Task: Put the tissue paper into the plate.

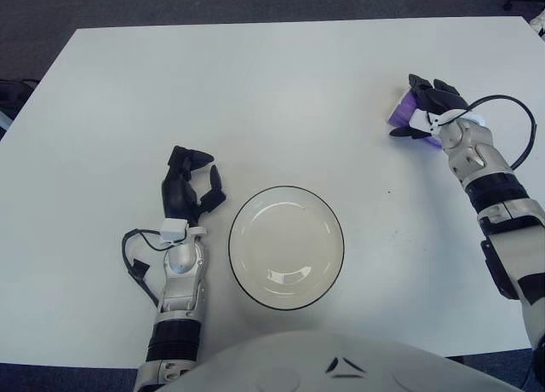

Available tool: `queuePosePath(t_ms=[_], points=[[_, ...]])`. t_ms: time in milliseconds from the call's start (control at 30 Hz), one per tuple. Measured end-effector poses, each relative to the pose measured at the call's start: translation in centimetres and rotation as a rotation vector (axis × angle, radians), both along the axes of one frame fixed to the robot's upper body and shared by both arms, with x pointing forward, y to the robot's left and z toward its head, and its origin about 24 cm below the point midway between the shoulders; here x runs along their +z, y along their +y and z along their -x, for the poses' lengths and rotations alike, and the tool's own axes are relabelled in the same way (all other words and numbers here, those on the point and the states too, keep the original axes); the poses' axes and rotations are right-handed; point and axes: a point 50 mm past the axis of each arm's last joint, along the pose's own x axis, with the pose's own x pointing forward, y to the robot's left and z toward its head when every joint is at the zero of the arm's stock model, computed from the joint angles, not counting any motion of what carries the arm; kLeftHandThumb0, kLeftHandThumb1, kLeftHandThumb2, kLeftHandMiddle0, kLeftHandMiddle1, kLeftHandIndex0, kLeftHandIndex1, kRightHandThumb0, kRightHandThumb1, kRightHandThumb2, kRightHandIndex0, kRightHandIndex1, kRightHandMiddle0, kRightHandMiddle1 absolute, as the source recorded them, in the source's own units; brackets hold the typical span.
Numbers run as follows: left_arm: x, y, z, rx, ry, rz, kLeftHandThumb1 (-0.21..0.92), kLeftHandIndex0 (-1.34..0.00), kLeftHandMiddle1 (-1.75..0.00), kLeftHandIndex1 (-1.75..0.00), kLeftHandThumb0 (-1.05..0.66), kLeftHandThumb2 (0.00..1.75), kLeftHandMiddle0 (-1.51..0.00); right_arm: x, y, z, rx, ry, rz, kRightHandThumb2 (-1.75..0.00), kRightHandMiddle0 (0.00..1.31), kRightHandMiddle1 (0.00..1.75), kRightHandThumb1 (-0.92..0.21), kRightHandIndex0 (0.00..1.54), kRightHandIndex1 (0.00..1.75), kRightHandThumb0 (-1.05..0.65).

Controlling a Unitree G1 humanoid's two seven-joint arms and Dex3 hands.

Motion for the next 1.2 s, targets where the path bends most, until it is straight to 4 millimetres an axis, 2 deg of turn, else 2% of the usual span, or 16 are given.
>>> queuePosePath(t_ms=[333,433,467,500,533,600,667,700,733,800,900,967,1067,1200], points=[[0.0,0.0,0.1,0.003,0.002,0.001,0.51,-0.46,-1.75,-1.75,-0.42,1.09,-0.75,-1.2,0.2,-0.3,-0.023,0.034,-0.012,-0.25,0.0,0.0,-0.8,0.0,0.0,-1.01],[-0.1,0.0,0.2,0.004,0.005,0.002,0.51,-0.46,-1.75,-1.75,-0.42,1.09,-0.74,-1.5,0.2,-0.3,-0.033,0.015,-0.033,-0.56,0.0,0.0,-0.64,0.01,0.02,-0.9],[-0.1,0.0,0.2,0.005,0.005,0.001,0.51,-0.46,-1.75,-1.75,-0.42,1.09,-0.74,-1.6,0.1,-0.3,-0.038,0.01,-0.044,-0.67,0.0,0.0,-0.57,0.01,0.1,-0.85],[-0.1,0.0,0.3,0.005,0.006,0.001,0.51,-0.46,-1.75,-1.75,-0.42,1.09,-0.75,-1.7,0.1,-0.3,-0.043,0.003,-0.058,-0.77,0.0,0.12,-0.5,0.0,0.27,-0.77],[-0.1,0.0,0.3,0.006,0.007,0.001,0.51,-0.46,-1.75,-1.75,-0.42,1.09,-0.75,-1.7,0.1,-0.3,-0.051,-0.003,-0.077,-0.81,0.0,0.16,-0.48,0.0,0.33,-0.74],[-0.1,0.1,0.4,0.008,0.007,0.001,0.5,-0.46,-1.75,-1.75,-0.42,1.09,-0.75,-1.8,-0.1,-0.3,-0.063,-0.013,-0.109,-0.99,0.0,0.69,-0.34,0.0,0.89,-0.58],[-0.1,0.1,0.4,0.01,0.007,0.001,0.5,-0.46,-1.75,-1.75,-0.42,1.09,-0.75,-1.8,-0.2,-0.3,-0.07,-0.02,-0.138,-1.08,0.0,0.95,-0.28,0.0,1.15,-0.52],[-0.1,0.1,0.4,0.011,0.006,0.0,0.5,-0.46,-1.75,-1.75,-0.42,1.09,-0.76,-1.8,-0.3,-0.2,-0.073,-0.024,-0.147,-1.15,0.0,1.18,-0.24,0.03,1.33,-0.46],[-0.1,0.2,0.4,0.012,0.005,0.0,0.5,-0.47,-1.75,-1.75,-0.42,1.09,-0.76,-1.8,-0.3,-0.2,-0.073,-0.026,-0.151,-1.18,0.0,1.26,-0.22,0.04,1.39,-0.45],[-0.1,0.2,0.5,0.013,0.002,-0.001,0.5,-0.47,-1.75,-1.75,-0.42,1.1,-0.76,-1.8,-0.4,-0.2,-0.064,-0.037,-0.154,-1.25,0.0,1.55,-0.2,0.16,1.6,-0.38],[-0.1,0.2,0.5,0.015,-0.002,-0.002,0.5,-0.47,-1.75,-1.75,-0.42,1.1,-0.76,-1.8,-0.5,-0.1,-0.052,-0.047,-0.152,-1.22,0.07,1.68,-0.32,0.43,1.68,0.17],[-0.1,0.3,0.5,0.016,-0.002,-0.002,0.5,-0.47,-1.75,-1.75,-0.42,1.1,-0.76,-1.8,-0.5,-0.1,-0.047,-0.057,-0.15,-1.28,0.23,1.71,-0.3,0.55,1.67,0.08],[-0.1,0.3,0.5,0.016,-0.004,-0.003,0.5,-0.47,-1.75,-1.75,-0.42,1.1,-0.75,-1.8,-0.5,-0.1,-0.052,-0.07,-0.158,-1.41,0.41,1.74,-0.22,0.65,1.71,0.02],[-0.1,0.3,0.5,0.016,-0.005,-0.003,0.5,-0.47,-1.75,-1.75,-0.42,1.1,-0.75,-1.7,-0.5,-0.2,-0.072,-0.082,-0.193,-1.5,0.53,1.74,-0.14,0.74,1.66,0.0]])
